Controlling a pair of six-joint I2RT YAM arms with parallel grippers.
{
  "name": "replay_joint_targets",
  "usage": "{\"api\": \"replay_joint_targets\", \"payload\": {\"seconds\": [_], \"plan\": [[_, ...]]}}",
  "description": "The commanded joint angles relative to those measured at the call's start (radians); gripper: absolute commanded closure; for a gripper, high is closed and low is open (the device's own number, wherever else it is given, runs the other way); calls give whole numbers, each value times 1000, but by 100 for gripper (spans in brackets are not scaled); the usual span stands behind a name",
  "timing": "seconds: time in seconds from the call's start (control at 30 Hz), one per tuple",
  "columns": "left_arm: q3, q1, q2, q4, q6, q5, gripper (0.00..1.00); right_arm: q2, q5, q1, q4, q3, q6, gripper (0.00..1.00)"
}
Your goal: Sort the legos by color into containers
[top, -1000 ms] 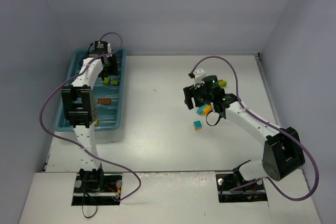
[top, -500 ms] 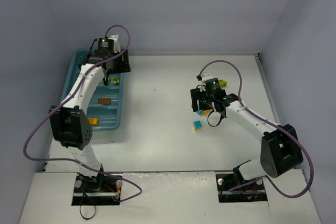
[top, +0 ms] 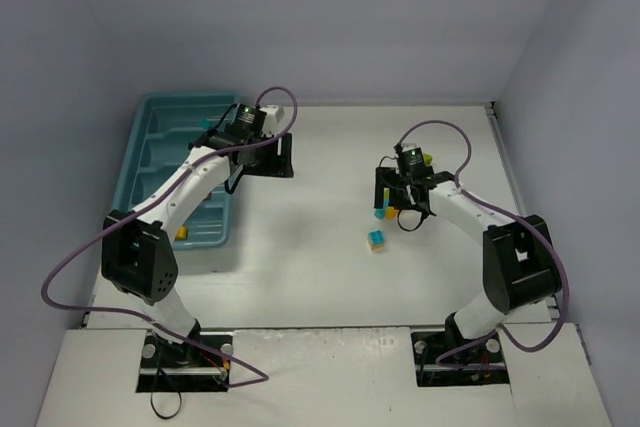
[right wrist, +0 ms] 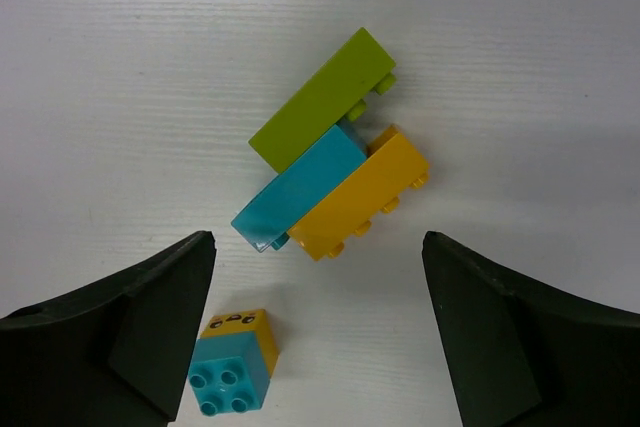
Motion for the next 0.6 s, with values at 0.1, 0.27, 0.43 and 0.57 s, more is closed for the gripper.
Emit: {"api": "replay_joint_targets", "payload": {"seconds": [0.1,0.27,0.43,0.57], "plan": [[7,-14,-57,50,-24,13,39,28,27,-2,-27,78,177,13],[6,-25,-52,56,-25,21,39,84,59,-2,-40,84,270,12],[-9,-32,-57,59,-25,24,39,116,87,-2,-40,58,307,14],[-22,-32,-58,64,-27,27,39,127,102,-2,-29,52,310,17]]}}
